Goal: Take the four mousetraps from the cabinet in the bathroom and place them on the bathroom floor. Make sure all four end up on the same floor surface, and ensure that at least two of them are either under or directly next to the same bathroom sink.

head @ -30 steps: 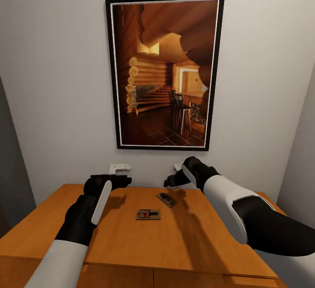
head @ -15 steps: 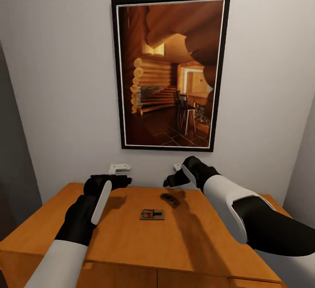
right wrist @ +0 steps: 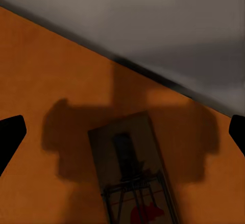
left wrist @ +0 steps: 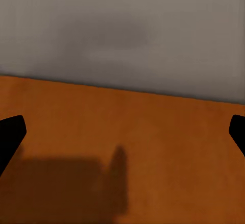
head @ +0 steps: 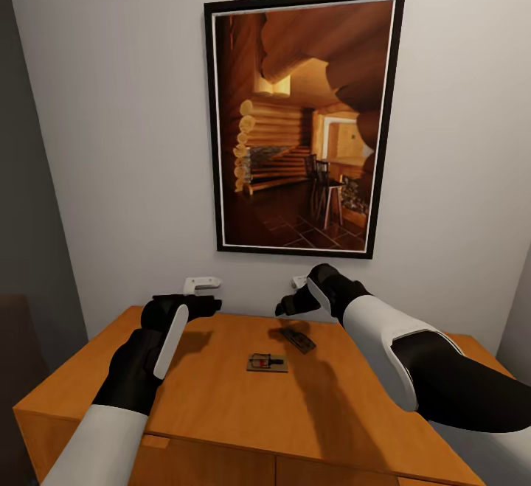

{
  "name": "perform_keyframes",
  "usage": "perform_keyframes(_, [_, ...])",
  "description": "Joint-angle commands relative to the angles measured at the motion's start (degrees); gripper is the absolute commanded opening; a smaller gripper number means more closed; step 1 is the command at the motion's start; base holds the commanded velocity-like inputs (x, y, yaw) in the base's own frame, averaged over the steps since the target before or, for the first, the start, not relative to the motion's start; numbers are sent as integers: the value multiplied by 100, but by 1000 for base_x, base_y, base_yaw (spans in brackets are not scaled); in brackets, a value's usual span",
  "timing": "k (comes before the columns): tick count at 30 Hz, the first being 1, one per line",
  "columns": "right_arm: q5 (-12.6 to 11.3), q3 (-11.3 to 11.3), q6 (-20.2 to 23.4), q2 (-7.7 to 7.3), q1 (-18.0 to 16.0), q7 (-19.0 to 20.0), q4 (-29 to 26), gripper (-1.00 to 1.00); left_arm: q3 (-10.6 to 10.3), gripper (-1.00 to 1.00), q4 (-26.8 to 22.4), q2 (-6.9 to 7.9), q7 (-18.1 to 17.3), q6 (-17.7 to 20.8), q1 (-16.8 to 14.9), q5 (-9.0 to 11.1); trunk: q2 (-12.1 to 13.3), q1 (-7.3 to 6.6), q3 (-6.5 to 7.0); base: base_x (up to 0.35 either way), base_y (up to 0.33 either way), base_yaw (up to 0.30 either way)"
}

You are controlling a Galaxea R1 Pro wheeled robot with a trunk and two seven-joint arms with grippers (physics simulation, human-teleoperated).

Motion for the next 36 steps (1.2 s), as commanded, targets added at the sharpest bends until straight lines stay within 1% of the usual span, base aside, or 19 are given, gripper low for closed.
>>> perform_keyframes(1, [1, 30, 22, 0, -5, 15, -4, 100, -4, 100, -4, 1, 56, 19, -5, 60, -4, 0, -8, 0, 0, 13])
perform_keyframes(16, [5, 24, 22, 0, -5, 8, -4, 100, -8, 100, -1, 1, 56, 19, -8, 58, -4, 0, -7, -2, 0, 3])
perform_keyframes(26, [7, 27, 22, 0, -6, 7, -4, 100, -7, 100, -5, 1, 44, 24, -7, 58, -4, 0, -7, -176, 0, 0])
perform_keyframes(36, [8, 30, 22, 0, -5, 7, -4, 100, -9, 100, -8, 1, 39, 20, -1, 57, -4, 0, -7, -34, 0, 0])
